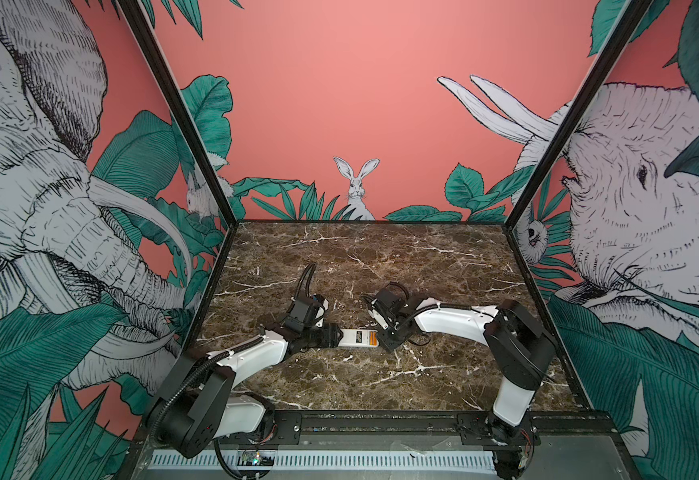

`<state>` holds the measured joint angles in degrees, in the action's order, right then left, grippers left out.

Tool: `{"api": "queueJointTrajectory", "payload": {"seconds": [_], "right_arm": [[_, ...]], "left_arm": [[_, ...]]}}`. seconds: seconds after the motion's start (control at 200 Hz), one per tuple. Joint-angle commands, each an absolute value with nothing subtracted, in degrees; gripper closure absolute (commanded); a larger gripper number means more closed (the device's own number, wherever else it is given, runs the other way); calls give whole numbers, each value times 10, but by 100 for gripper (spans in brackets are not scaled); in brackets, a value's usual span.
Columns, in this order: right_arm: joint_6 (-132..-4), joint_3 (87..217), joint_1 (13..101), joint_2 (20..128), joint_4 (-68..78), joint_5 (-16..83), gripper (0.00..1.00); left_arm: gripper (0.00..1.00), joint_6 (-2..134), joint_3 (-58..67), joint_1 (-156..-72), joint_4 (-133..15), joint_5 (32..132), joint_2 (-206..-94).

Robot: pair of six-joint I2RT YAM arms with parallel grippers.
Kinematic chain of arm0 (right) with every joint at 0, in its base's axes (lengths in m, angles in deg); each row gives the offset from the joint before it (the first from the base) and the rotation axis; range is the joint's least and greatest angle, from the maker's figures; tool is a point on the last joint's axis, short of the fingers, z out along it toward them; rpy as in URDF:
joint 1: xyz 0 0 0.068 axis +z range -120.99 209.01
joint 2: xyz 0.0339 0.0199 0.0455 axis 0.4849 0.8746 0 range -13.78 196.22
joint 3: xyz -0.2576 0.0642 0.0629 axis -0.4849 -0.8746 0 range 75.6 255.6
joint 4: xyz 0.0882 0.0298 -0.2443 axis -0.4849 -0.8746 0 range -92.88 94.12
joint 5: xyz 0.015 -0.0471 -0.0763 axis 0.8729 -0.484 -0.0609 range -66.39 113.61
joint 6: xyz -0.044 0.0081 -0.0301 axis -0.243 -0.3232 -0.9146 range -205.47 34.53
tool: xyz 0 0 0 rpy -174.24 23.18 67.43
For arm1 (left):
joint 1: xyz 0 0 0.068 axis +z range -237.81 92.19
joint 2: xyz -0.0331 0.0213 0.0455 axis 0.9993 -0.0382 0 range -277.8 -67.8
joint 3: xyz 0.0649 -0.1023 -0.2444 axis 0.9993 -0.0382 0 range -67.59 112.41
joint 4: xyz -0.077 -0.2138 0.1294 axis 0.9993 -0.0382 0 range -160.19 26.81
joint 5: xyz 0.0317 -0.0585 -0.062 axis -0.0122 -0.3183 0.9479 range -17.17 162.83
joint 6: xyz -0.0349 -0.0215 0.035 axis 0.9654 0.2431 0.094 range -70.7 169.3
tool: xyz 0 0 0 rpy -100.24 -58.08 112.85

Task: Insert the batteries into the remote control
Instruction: 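Lift the cover and carry it to the remote's battery compartment with the right gripper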

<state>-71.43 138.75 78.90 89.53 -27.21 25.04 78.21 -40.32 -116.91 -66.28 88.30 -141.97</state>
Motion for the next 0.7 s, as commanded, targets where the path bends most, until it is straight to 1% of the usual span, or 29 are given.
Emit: {"api": "queueJointTrajectory", "payload": {"seconds": [0.0, 0.105, 0.305, 0.525, 0.695], "right_arm": [[-695, 1370, 792, 892, -285, 239, 42], [-695, 1369, 793, 895, -287, 236, 48], [-697, 1367, 794, 895, -289, 232, 53], [-717, 1367, 793, 886, -295, 225, 55], [-773, 1364, 794, 859, -291, 224, 55]], "left_arm": [[31, 780, -418, -1166, -669, 883, -1424], [31, 779, -418, -1166, -667, 882, -1426], [31, 780, -421, -1165, -664, 883, -1429], [31, 780, -423, -1164, -664, 882, -1427], [31, 780, -424, -1164, -665, 884, -1426]]}}
